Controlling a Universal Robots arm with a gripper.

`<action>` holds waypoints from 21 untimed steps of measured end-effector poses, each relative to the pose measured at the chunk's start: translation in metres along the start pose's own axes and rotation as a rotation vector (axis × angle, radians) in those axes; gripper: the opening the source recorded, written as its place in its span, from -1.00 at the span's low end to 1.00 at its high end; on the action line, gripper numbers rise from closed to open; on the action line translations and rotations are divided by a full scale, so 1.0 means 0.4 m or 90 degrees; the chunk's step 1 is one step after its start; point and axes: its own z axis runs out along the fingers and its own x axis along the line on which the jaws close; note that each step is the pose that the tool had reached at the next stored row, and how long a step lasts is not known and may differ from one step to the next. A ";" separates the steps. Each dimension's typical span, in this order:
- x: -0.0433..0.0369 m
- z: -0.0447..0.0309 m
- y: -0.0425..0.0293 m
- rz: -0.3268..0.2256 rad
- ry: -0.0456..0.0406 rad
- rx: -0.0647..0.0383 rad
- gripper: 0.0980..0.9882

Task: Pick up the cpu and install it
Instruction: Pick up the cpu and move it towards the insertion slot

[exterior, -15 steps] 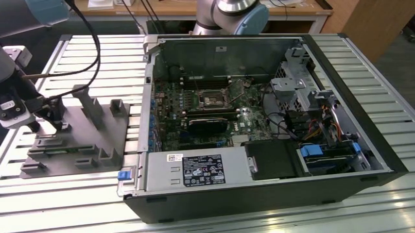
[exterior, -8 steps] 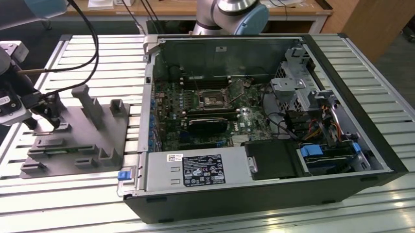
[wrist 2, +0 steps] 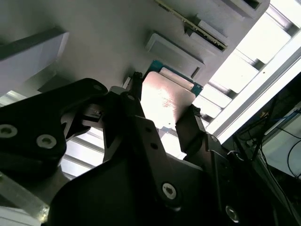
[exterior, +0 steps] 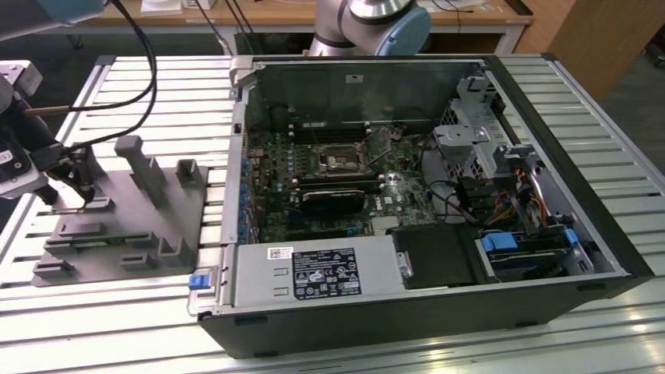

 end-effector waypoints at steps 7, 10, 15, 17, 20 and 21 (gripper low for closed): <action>0.000 -0.017 0.001 0.000 -0.0001 -0.002 -0.01; 0.000 -0.026 0.001 0.000 -0.0002 -0.003 -0.01; 0.000 -0.035 0.002 0.000 -0.0001 -0.003 -0.01; 0.000 -0.037 0.002 0.000 -0.0002 -0.003 -0.01; 0.000 -0.045 0.002 0.000 -0.0003 -0.003 -0.01; 0.000 -0.046 0.002 0.000 -0.0004 -0.003 -0.01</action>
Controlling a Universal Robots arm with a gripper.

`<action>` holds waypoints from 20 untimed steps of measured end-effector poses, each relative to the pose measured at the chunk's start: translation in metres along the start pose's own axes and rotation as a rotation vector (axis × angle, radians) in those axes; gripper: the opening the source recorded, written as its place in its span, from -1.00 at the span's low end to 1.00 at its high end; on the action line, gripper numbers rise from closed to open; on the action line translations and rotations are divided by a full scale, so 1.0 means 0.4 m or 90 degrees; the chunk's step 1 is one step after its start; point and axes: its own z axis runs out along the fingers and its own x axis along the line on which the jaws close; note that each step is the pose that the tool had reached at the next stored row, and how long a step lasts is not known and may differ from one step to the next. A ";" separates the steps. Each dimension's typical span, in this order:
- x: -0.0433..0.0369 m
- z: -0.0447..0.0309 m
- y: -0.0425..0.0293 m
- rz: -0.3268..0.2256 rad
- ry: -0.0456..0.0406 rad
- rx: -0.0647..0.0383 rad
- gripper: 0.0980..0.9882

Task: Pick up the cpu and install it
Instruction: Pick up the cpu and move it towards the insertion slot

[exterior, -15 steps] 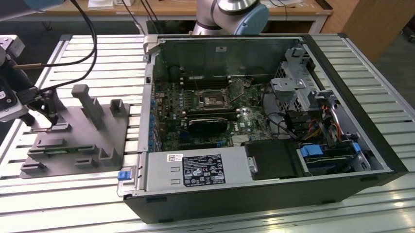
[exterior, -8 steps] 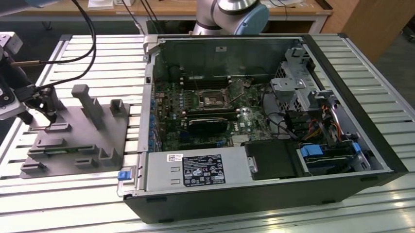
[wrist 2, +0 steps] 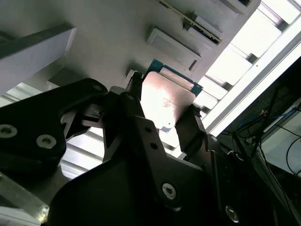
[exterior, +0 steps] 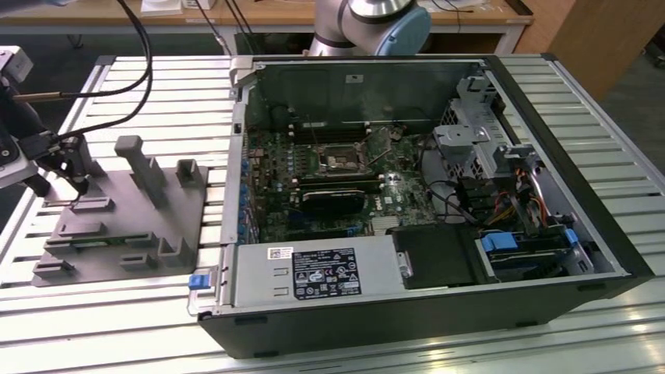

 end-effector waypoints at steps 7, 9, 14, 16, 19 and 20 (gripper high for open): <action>0.000 -0.002 0.000 0.000 0.0002 0.000 -0.01; 0.000 -0.004 0.000 0.000 0.0003 0.000 -0.01; 0.000 -0.006 0.000 0.000 0.0002 0.000 -0.01; 0.000 -0.007 0.000 0.000 0.0002 0.000 -0.01; 0.000 -0.009 0.000 0.000 0.0002 0.000 -0.01; 0.000 -0.010 0.000 0.000 0.0002 0.000 -0.01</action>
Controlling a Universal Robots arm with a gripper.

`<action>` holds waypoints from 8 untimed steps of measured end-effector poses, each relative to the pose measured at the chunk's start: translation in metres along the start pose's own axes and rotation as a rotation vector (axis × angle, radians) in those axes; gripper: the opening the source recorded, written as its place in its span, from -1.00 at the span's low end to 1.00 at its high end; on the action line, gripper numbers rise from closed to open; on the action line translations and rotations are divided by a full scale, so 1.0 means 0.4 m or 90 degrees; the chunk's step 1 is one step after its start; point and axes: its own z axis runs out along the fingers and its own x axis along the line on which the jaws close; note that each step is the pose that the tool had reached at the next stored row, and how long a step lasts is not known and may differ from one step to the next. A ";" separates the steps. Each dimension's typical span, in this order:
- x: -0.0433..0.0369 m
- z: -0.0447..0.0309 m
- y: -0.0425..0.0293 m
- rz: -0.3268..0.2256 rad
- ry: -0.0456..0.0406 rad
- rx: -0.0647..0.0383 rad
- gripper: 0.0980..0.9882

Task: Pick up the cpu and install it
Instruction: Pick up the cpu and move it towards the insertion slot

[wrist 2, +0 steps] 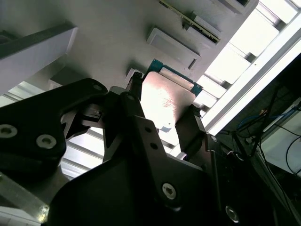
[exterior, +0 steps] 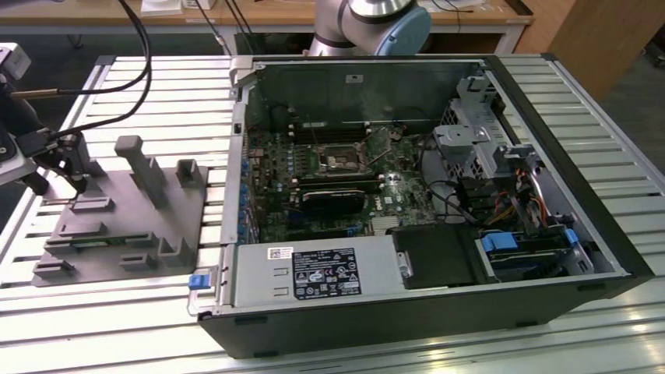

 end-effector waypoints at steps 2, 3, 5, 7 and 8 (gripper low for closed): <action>0.000 -0.001 0.000 0.000 0.0000 0.000 -0.01; 0.000 -0.001 0.000 0.000 0.0000 0.000 -0.01; 0.000 -0.002 0.000 0.000 0.0000 0.000 -0.01; 0.000 -0.003 0.000 0.000 0.0000 0.000 -0.01; 0.000 -0.003 0.000 0.000 0.0000 0.000 -0.01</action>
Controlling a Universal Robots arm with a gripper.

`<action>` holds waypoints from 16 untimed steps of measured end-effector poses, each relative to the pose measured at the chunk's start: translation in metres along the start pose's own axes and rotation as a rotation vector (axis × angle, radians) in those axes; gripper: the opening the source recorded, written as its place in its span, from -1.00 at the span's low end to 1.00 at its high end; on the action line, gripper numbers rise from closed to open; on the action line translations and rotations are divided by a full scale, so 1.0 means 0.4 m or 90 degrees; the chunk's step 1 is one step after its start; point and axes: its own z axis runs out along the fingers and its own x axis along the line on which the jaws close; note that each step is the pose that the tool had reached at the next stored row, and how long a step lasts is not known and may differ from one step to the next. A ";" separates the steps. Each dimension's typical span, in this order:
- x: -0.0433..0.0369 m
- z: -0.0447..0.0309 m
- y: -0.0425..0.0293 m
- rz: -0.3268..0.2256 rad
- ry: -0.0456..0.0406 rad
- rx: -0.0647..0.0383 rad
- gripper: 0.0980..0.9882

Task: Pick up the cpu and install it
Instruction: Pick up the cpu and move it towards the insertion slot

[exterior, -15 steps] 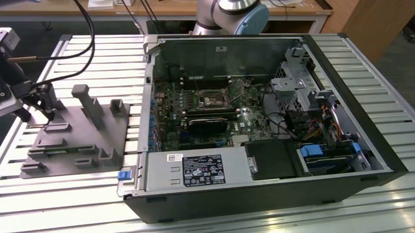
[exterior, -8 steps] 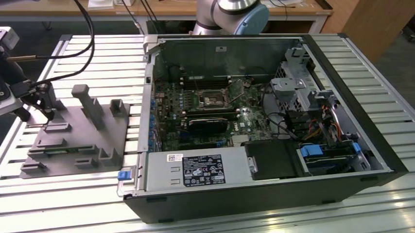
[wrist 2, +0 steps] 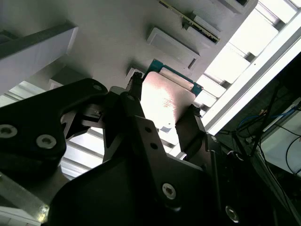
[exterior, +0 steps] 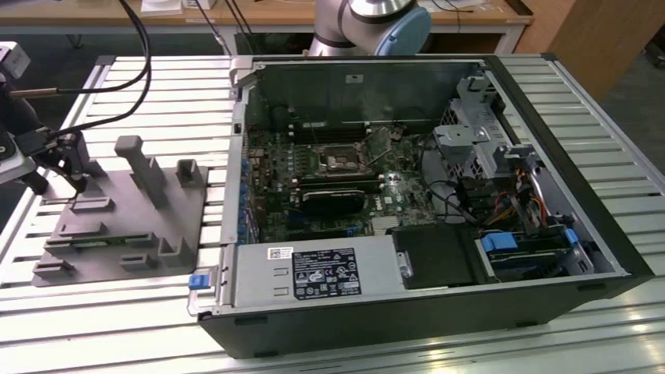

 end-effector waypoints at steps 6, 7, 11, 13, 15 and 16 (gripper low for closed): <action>0.000 -0.013 0.001 0.000 0.0000 0.000 -0.01; 0.000 -0.013 0.001 0.000 0.0000 0.000 -0.01; 0.000 -0.015 0.001 0.000 0.0000 0.000 -0.01; 0.000 -0.016 0.001 0.000 0.0000 0.000 -0.01; 0.000 -0.017 0.001 0.000 0.0000 0.000 -0.01; 0.000 -0.018 0.001 0.000 0.0000 0.000 -0.01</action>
